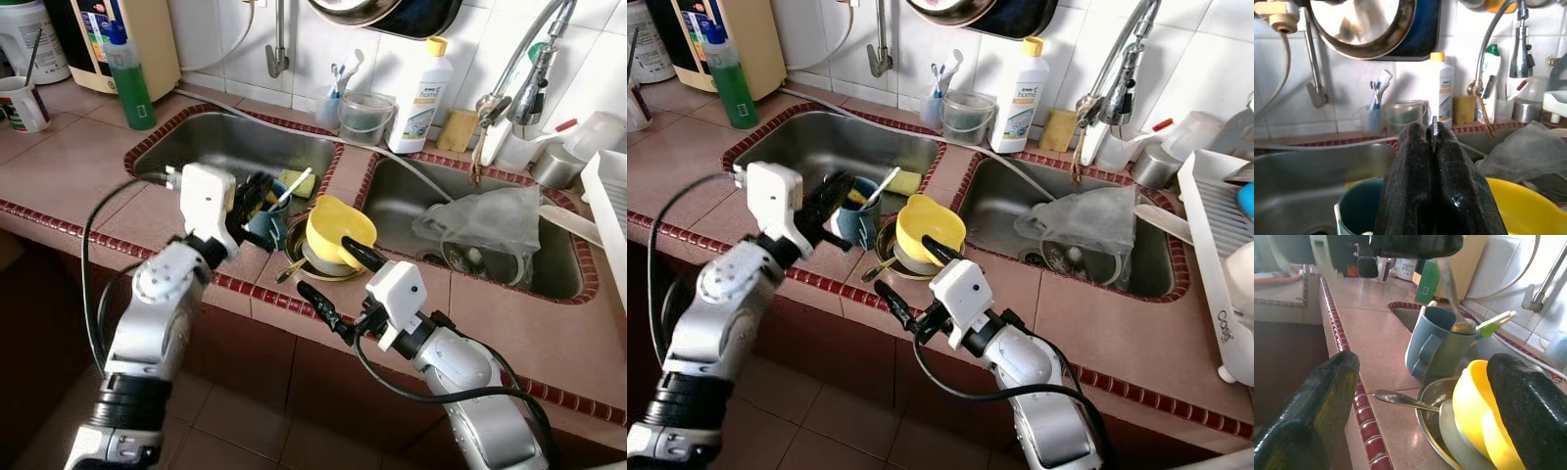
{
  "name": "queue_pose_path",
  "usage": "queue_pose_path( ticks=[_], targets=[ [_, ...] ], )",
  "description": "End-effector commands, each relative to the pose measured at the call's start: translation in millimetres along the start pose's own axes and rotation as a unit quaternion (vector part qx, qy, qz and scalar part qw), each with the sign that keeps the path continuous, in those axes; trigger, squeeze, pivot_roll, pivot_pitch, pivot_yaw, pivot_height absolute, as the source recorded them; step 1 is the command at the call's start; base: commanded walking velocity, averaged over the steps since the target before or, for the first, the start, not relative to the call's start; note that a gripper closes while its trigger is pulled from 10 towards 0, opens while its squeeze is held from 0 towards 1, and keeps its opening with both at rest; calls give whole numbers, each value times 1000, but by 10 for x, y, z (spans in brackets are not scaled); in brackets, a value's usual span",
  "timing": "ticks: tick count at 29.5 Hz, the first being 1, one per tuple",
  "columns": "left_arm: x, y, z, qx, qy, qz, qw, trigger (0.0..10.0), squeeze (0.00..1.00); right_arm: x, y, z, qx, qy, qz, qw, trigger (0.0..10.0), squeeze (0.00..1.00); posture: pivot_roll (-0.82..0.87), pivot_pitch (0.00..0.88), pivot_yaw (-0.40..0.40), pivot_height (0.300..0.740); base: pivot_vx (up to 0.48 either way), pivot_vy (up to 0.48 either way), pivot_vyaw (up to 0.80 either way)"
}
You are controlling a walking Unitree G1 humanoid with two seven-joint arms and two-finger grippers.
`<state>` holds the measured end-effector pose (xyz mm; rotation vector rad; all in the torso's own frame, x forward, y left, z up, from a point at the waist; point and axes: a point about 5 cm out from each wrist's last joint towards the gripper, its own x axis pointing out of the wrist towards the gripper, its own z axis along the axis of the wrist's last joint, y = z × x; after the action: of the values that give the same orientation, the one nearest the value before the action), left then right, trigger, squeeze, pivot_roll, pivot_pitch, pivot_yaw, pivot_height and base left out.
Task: Kitchen organization
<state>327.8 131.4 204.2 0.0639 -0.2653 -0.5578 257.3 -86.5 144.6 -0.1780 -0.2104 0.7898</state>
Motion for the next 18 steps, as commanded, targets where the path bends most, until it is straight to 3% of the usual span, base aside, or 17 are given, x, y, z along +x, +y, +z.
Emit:
queue_pose_path(
  ticks=[1,18],
  targets=[
    [45,31,109,23,-4,-23,999,10000,0,9,-39,15,-2,-3,-9,1000,10000,0,-14,26,-50,740,0,0,0],
    [88,127,222,51,-2,-48,998,10000,0,24,-43,20,-1,-5,-9,1000,10000,0,-9,33,-54,740,0,0,0]
  ],
)
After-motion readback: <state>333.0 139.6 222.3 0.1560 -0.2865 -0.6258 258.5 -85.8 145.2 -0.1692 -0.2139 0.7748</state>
